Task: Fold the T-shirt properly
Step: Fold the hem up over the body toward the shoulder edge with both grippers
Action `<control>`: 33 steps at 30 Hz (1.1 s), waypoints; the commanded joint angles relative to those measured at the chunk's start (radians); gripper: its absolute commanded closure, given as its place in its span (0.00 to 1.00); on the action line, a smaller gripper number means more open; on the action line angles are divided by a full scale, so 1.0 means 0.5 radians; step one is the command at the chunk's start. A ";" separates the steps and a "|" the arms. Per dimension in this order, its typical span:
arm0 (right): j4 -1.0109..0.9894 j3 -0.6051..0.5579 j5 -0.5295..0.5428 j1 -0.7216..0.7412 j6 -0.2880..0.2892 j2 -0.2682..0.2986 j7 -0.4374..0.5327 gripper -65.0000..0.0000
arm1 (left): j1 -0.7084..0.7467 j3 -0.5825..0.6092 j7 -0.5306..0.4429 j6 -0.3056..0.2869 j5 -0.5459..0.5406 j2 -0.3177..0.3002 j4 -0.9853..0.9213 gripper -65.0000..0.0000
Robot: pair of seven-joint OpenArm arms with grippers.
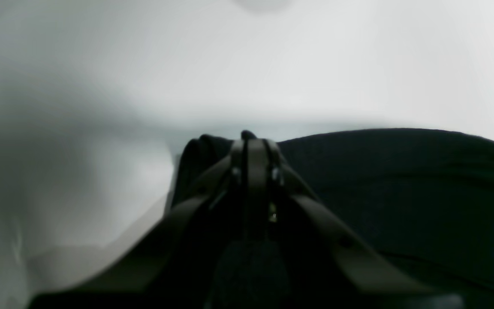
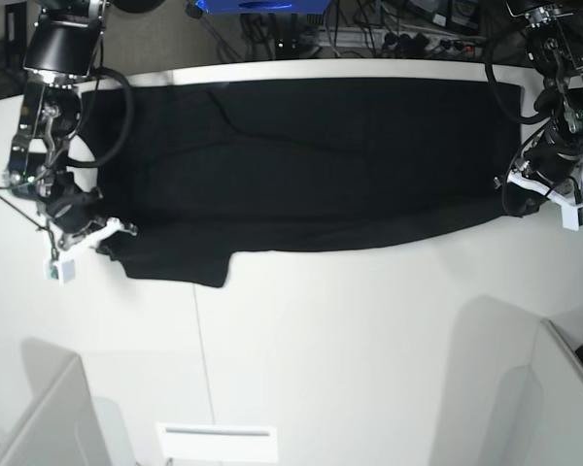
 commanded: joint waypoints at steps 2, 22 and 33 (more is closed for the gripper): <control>0.087 0.101 0.028 -0.008 0.003 0.025 0.046 1.00 | 0.020 -0.018 -0.045 -0.003 -0.019 -0.041 0.040 1.00; 0.507 0.527 0.034 -0.152 0.003 -0.098 -0.512 1.00 | 0.268 -0.276 -0.045 -0.181 -0.301 -0.047 0.040 1.00; 0.654 0.730 0.222 -0.318 0.009 -0.175 -0.669 1.00 | 0.302 -0.279 -0.045 -0.181 -0.301 -0.105 0.056 1.00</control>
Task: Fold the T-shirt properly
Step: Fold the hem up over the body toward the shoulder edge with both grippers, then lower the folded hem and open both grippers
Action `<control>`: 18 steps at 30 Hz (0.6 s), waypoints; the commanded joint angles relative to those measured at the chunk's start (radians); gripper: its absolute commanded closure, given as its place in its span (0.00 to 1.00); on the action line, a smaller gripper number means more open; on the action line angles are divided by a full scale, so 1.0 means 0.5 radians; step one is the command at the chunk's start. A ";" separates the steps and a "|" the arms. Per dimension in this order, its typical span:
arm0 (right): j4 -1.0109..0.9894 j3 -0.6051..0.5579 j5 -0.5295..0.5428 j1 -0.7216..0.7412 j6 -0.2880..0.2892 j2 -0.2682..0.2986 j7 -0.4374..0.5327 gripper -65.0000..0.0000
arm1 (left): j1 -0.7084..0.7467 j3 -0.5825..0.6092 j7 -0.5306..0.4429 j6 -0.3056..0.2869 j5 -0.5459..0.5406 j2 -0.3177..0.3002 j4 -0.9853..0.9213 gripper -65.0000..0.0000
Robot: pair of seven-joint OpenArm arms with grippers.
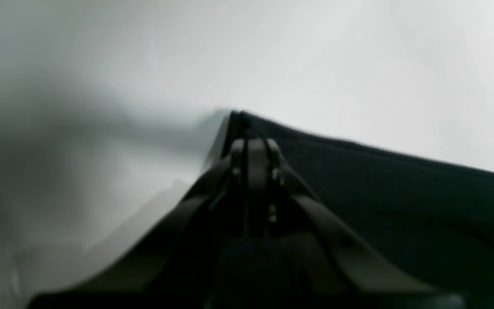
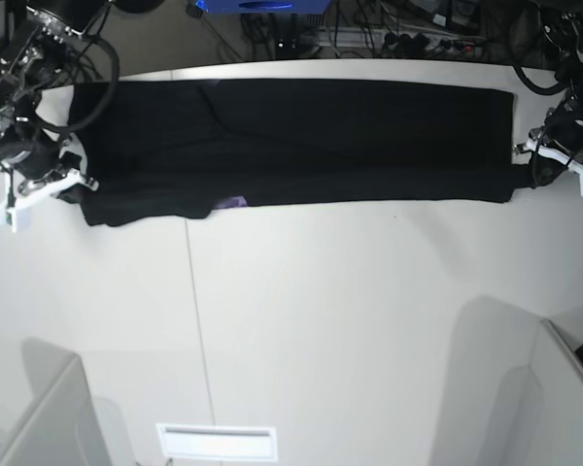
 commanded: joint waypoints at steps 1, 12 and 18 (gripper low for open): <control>0.036 0.038 0.044 0.014 0.007 0.032 0.035 1.00 | -0.006 -0.023 -0.048 -0.008 -0.017 -0.039 0.055 1.00; 0.036 0.060 0.112 -0.213 0.007 0.032 0.019 1.00 | 0.104 -0.017 -0.048 -0.008 -0.014 -0.042 0.058 1.00; 0.030 0.056 0.112 -0.315 0.007 0.029 0.019 1.00 | 0.144 -0.010 -0.048 -0.008 -0.014 -0.042 0.055 1.00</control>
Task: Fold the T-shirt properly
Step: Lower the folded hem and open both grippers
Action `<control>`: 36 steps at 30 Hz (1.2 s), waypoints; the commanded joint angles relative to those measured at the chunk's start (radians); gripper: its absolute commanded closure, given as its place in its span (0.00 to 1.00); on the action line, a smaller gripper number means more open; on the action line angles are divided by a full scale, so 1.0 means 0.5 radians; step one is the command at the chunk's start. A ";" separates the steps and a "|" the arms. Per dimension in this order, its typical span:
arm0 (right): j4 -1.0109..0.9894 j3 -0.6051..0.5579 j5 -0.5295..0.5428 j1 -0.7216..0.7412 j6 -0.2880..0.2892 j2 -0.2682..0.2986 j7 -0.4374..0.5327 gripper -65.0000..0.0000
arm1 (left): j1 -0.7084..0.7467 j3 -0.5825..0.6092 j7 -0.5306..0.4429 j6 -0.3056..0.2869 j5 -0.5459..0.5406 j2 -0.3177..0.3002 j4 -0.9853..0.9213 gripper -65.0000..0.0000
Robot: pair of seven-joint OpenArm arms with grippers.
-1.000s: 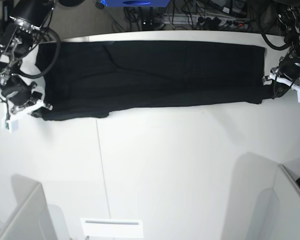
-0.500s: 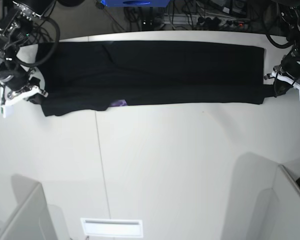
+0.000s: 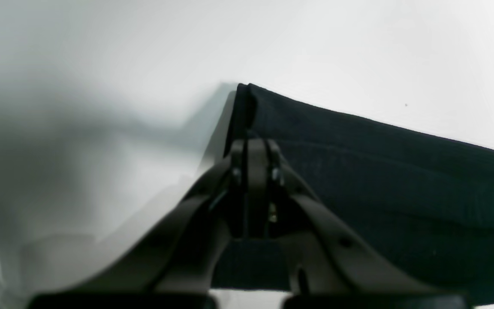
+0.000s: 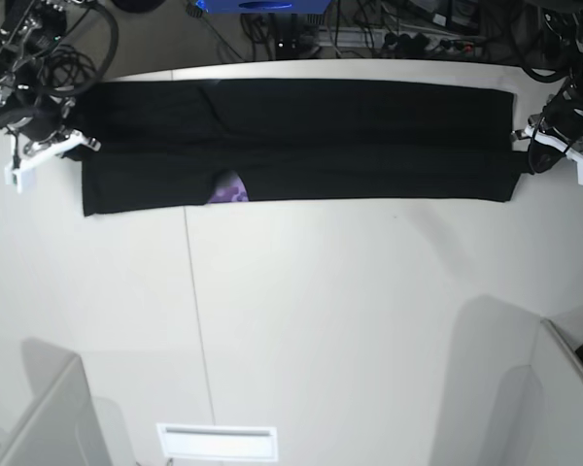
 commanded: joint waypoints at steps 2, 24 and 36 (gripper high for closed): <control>0.029 0.009 0.016 -0.024 0.006 0.009 0.035 1.00 | 0.015 -0.010 -0.038 -0.009 -0.014 -0.037 0.028 1.00; 0.038 0.028 -0.002 -0.113 0.003 -0.009 0.044 0.52 | 0.095 -0.023 -0.038 -0.009 -0.014 -0.031 0.028 0.51; 0.032 -0.255 -0.002 -0.187 0.270 0.000 0.612 0.98 | -0.049 -0.084 -0.038 -0.006 0.005 0.169 0.142 0.92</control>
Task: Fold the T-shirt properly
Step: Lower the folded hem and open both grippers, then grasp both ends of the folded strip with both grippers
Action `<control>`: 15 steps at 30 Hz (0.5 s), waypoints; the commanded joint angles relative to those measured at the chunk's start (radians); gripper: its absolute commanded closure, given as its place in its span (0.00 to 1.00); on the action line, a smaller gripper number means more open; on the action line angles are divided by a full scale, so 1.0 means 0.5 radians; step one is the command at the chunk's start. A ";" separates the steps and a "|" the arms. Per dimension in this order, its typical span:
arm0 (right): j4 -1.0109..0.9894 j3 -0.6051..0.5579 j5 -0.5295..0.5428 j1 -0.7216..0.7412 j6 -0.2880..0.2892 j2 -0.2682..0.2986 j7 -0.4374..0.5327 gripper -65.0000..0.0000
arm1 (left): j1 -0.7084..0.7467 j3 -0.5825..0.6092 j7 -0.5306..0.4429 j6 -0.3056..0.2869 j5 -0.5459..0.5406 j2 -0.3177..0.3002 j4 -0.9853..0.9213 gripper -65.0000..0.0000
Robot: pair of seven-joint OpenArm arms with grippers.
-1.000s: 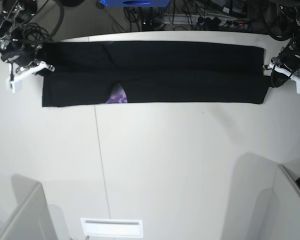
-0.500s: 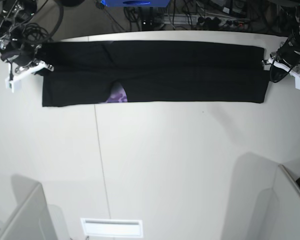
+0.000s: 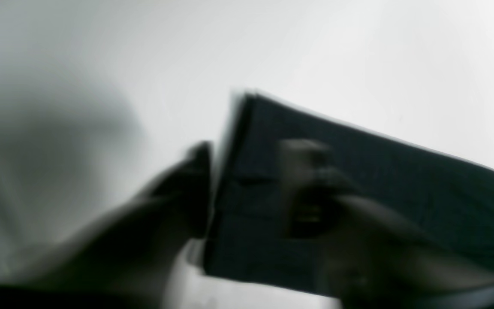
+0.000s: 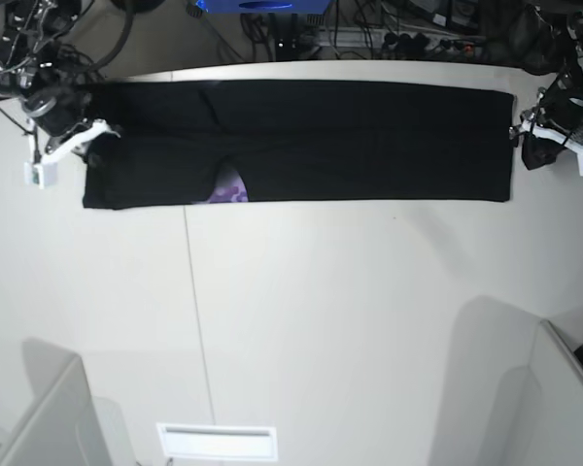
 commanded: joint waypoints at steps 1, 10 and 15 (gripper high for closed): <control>0.002 -0.016 -0.001 0.023 0.004 0.030 0.028 1.00 | -0.024 0.021 -0.054 -0.010 0.014 -0.021 0.020 1.00; -0.311 -0.179 -0.588 0.238 -0.002 -0.029 0.043 1.00 | -0.150 0.297 -0.073 -0.020 0.834 0.310 -0.001 1.00; -0.639 -0.182 -0.904 0.419 -0.002 -0.069 0.163 1.00 | -0.270 0.456 -0.073 -0.013 1.061 0.326 -0.182 1.00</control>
